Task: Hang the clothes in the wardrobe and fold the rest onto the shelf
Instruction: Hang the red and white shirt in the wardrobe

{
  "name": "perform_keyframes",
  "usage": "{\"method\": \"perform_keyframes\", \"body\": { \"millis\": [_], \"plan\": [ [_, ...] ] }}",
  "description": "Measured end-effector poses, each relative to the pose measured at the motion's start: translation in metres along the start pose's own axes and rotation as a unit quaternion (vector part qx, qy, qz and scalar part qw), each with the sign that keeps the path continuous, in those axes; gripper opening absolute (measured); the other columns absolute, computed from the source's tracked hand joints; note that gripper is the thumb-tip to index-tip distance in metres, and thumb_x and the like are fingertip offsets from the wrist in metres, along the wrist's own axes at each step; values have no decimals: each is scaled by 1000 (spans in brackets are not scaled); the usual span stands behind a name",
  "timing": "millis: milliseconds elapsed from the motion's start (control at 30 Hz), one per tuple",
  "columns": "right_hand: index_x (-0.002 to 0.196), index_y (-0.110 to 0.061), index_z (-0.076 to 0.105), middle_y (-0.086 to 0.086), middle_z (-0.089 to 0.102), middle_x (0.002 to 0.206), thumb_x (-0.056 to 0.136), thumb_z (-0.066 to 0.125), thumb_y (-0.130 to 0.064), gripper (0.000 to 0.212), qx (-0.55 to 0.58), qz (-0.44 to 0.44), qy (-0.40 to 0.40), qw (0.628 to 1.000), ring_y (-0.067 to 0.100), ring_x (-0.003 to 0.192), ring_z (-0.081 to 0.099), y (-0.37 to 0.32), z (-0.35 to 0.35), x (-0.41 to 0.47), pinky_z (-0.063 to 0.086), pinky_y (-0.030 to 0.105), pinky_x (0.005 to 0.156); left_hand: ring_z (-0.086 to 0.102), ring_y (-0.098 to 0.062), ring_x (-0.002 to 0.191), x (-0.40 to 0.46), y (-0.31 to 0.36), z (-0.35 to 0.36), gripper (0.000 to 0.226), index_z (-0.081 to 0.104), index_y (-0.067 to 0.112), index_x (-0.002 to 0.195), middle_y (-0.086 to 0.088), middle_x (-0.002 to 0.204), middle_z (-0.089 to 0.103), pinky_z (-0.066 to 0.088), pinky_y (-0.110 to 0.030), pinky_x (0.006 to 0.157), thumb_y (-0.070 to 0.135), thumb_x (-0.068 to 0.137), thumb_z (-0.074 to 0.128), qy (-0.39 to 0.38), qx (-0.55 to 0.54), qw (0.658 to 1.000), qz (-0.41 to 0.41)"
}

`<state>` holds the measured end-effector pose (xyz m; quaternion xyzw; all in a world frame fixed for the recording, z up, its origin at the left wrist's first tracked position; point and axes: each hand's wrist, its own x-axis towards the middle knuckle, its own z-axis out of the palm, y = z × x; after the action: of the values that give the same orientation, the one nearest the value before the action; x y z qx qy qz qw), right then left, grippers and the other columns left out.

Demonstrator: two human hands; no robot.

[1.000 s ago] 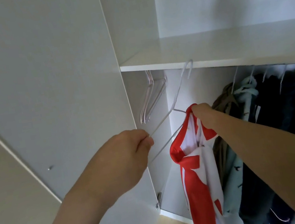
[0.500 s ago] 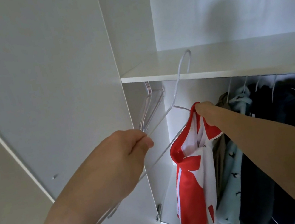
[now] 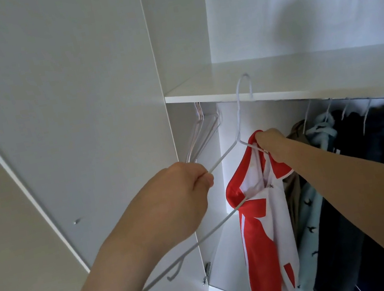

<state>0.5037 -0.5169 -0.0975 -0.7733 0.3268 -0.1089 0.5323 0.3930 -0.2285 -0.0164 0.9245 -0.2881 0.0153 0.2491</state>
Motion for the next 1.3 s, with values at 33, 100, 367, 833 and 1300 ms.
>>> {"method": "perform_keyframes", "body": {
  "millis": [33, 100, 367, 833, 1300],
  "plan": [
    [84, -6, 53, 8, 52, 83, 95, 44, -13, 16, -8, 3, 11, 1000, 13, 63, 46, -2, 2, -2, 43, 25, 64, 44, -5, 50, 4, -2, 3, 31, 64, 18, 89, 7, 54, 42, 35, -11, 49, 32, 102, 40, -6, -6, 1000, 2],
    [78, -7, 45, 5, 43, 75, 97, 44, -13, 20, -26, 10, 45, 999, 13, 61, 41, -7, 4, -7, 39, 25, 71, 44, -8, 54, 12, -4, 11, 32, 64, 14, 91, 4, 58, 45, 35, -12, 50, 30, 102, 39, -10, -2, 1000, 9],
    [87, -11, 51, 5, 48, 77, 98, 46, -20, 15, -10, -24, -31, 999, 17, 69, 45, -22, 14, -29, 38, 33, 80, 61, -22, 81, 51, -19, 54, 33, 68, 12, 93, -5, 86, 66, 49, -29, 72, 26, 100, 38, -30, 2, 999, -11],
    [97, -8, 62, 7, 61, 92, 95, 40, -15, 23, -153, -211, -10, 965, 26, 86, 57, -10, -10, -43, 44, 33, 78, 57, -25, 81, 50, -30, 36, 30, 64, 17, 91, -2, 80, 61, 43, -30, 69, 30, 100, 39, 62, 44, 997, 14],
    [95, -5, 57, 8, 60, 83, 102, 34, -22, 29, -296, -330, 3, 896, 22, 77, 57, -6, -3, -50, 44, 29, 72, 58, -23, 81, 43, -47, 8, 30, 66, 19, 93, 2, 78, 61, 48, -33, 72, 31, 99, 40, 71, 76, 994, 25]
  ]
}}
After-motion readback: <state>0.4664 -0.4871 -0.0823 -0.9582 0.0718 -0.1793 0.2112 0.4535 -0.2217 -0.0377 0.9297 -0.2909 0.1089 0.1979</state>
